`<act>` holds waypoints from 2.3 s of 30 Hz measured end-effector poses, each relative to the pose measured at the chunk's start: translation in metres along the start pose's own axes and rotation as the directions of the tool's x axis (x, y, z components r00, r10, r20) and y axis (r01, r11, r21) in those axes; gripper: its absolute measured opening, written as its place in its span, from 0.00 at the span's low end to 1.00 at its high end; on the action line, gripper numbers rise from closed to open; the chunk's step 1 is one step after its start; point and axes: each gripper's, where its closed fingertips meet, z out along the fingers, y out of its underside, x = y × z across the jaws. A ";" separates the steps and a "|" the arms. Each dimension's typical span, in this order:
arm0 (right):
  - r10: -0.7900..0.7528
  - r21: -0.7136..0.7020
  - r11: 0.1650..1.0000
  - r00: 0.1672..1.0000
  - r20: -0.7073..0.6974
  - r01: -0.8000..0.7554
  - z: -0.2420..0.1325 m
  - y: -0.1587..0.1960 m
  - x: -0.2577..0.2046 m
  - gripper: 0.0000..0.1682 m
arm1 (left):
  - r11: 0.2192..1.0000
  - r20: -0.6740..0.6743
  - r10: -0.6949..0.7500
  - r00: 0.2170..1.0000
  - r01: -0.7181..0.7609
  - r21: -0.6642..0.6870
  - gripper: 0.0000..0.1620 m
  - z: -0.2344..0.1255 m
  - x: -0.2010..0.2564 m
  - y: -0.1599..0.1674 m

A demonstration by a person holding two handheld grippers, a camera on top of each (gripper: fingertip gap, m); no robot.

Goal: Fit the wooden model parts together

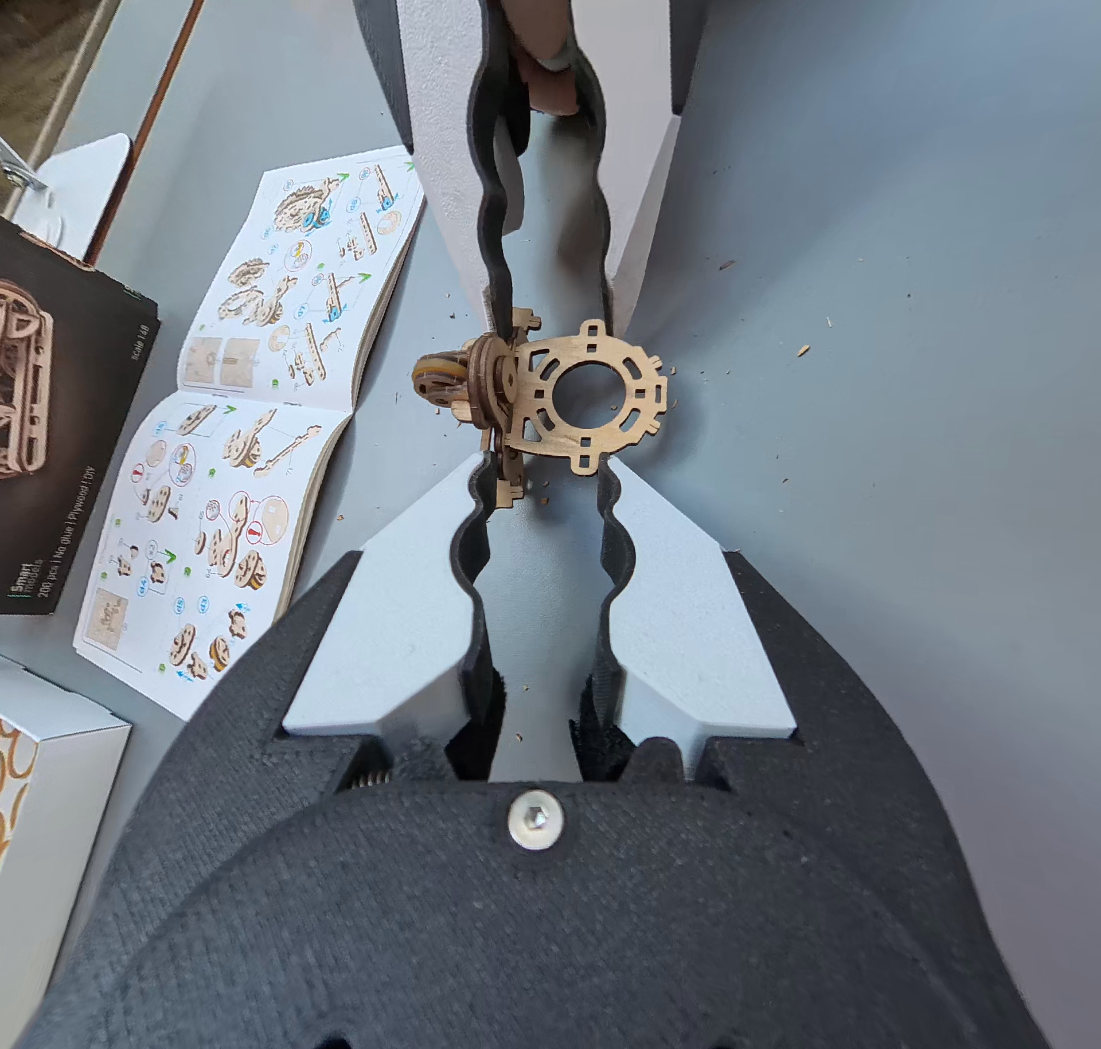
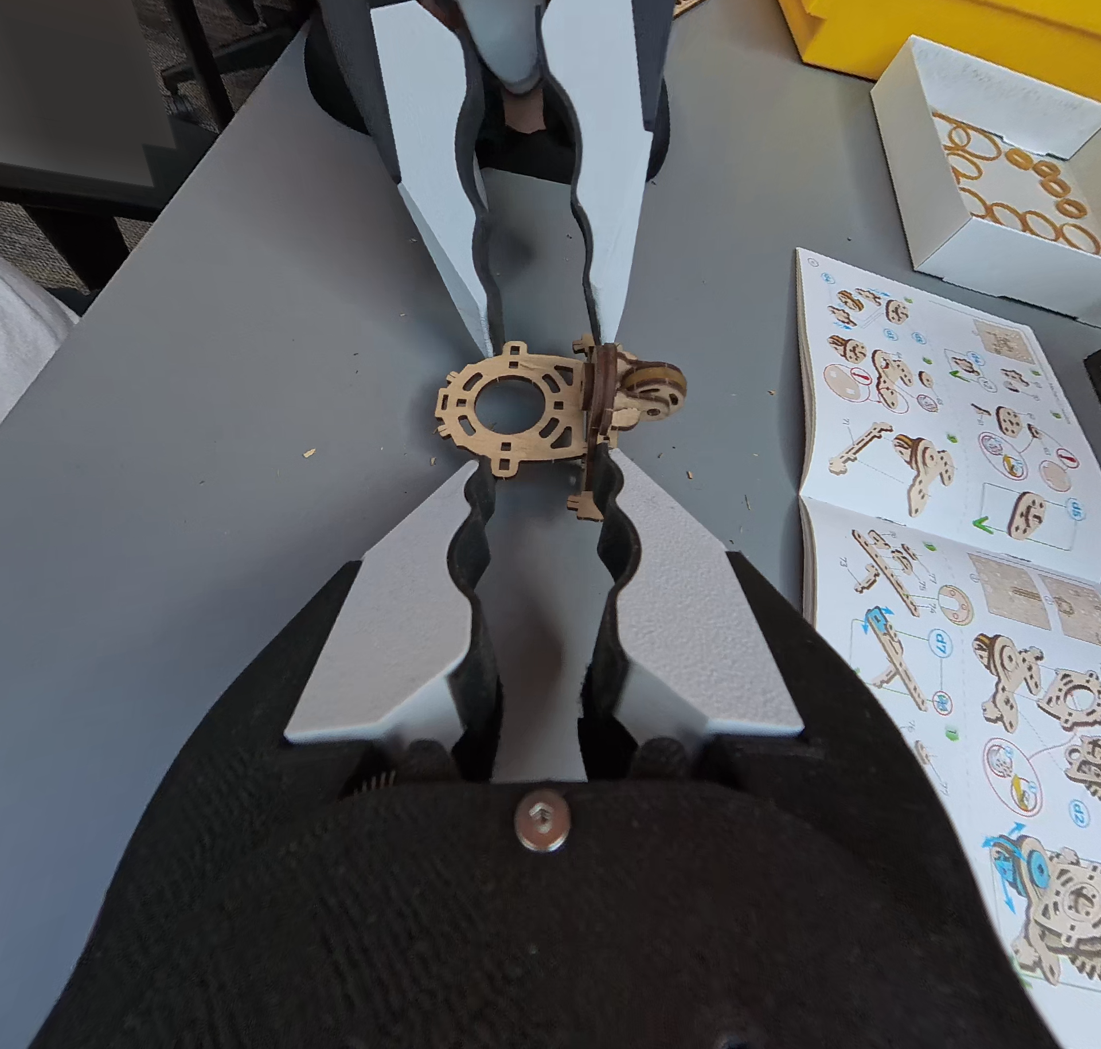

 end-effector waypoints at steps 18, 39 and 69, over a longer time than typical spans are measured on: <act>-0.014 0.028 1.000 0.999 0.036 0.013 -0.003 -0.003 -0.003 0.21 | 0.999 -0.065 -0.042 0.997 0.042 0.003 0.20 0.000 0.002 -0.001; -0.021 0.018 1.000 1.000 0.017 0.020 -0.002 -0.001 -0.003 0.20 | 0.998 -0.061 -0.062 0.996 0.062 0.001 0.19 0.001 0.001 0.001; 0.079 -0.002 0.997 0.993 -0.092 -0.079 -0.005 0.004 0.014 0.21 | 0.969 0.020 -0.240 0.971 0.239 0.057 0.18 -0.020 -0.016 -0.004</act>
